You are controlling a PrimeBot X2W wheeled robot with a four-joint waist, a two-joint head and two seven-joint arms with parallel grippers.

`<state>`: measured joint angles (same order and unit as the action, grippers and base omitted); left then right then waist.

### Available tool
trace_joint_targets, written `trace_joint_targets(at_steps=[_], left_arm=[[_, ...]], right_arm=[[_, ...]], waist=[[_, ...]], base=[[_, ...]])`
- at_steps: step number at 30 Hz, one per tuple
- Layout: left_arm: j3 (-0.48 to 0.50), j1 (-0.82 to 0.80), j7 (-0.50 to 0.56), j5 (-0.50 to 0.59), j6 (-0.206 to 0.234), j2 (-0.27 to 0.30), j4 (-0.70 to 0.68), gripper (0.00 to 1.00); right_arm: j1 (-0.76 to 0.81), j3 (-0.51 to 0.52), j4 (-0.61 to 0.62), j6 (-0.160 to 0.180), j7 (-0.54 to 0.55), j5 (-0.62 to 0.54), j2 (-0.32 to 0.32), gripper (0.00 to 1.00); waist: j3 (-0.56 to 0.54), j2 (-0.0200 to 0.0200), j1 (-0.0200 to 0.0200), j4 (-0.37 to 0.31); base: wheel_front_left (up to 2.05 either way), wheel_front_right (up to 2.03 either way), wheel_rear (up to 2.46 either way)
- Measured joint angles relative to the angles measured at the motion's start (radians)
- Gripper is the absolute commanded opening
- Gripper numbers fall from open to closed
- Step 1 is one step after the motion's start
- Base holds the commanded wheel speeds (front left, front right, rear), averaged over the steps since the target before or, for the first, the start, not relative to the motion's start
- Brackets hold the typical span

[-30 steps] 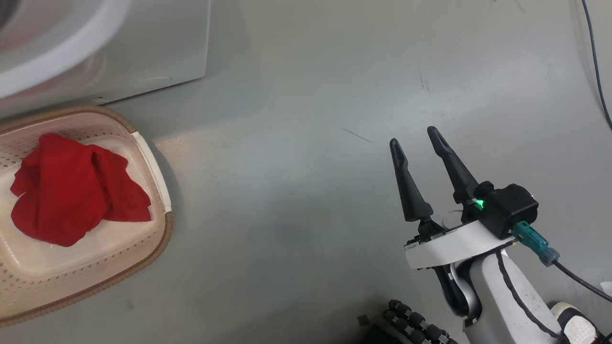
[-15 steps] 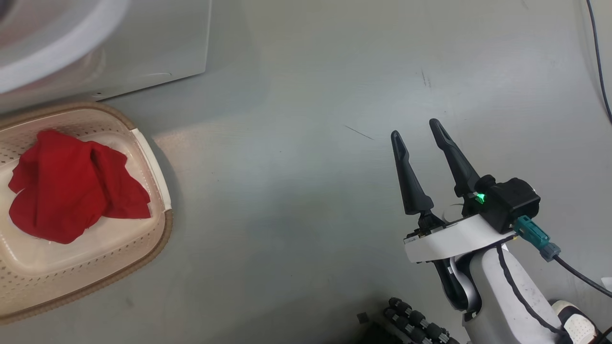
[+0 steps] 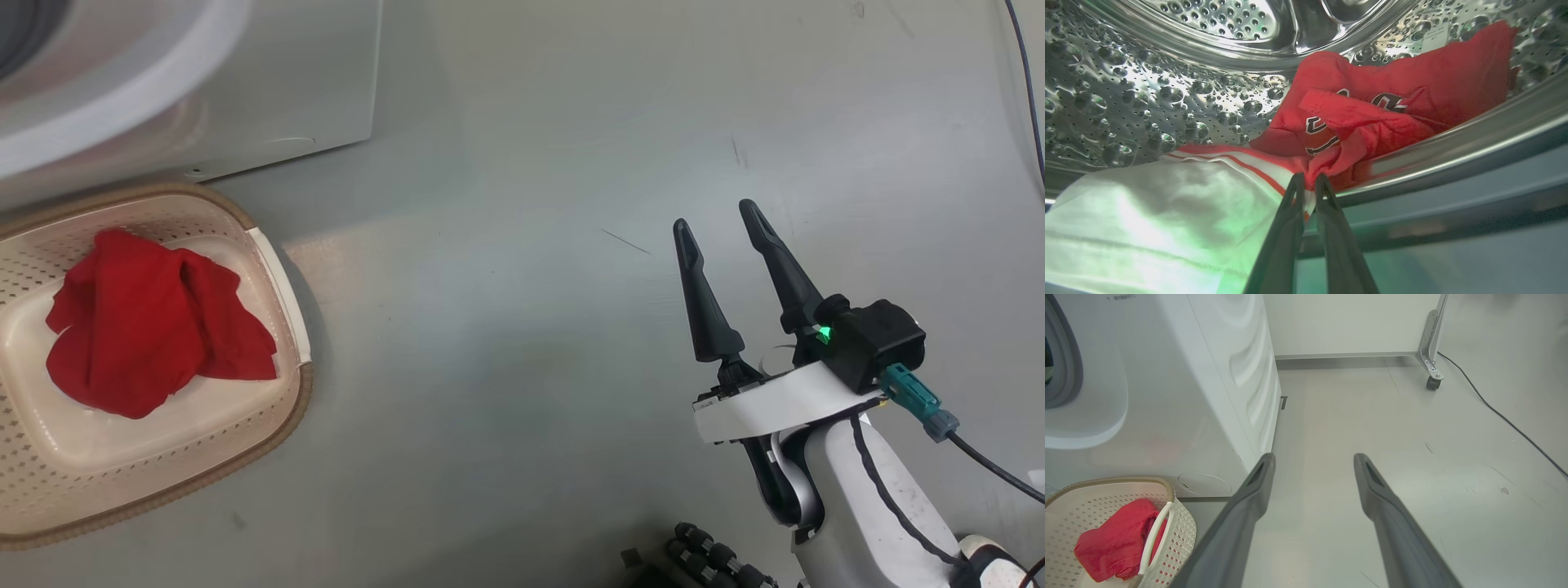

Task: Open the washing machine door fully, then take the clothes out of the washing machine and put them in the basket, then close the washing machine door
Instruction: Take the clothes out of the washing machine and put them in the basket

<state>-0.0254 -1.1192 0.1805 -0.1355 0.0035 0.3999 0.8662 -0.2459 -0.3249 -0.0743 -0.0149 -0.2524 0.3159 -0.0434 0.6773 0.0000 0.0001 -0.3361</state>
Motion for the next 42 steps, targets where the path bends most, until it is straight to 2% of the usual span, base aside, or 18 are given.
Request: trace_joint_targets(at_steps=[10, 24, 42], left_arm=[[-0.014, 0.044, -0.090, -0.014, -0.020, -0.047, 0.044, 0.00], [-0.050, 0.175, -0.233, -0.030, -0.079, -0.130, 0.090, 0.00], [-0.087, 0.360, -0.391, -0.060, -0.112, -0.213, 0.097, 0.00]], right_arm=[[-0.003, 0.020, -0.021, 0.000, 0.000, -0.007, 0.000, 1.00], [0.001, 0.057, -0.045, -0.005, 0.000, -0.020, -0.001, 1.00], [0.083, 0.086, -0.088, -0.019, 0.000, -0.027, -0.006, 1.00]], waist=[[-0.062, 0.0000, -0.0001, 0.025], [-0.183, 0.0000, -0.0001, 0.083], [-0.360, 0.0000, -0.0001, 0.168]], base=[[0.00, 0.00, 0.00], [0.00, 0.00, 0.00], [0.00, 0.00, 0.00]])
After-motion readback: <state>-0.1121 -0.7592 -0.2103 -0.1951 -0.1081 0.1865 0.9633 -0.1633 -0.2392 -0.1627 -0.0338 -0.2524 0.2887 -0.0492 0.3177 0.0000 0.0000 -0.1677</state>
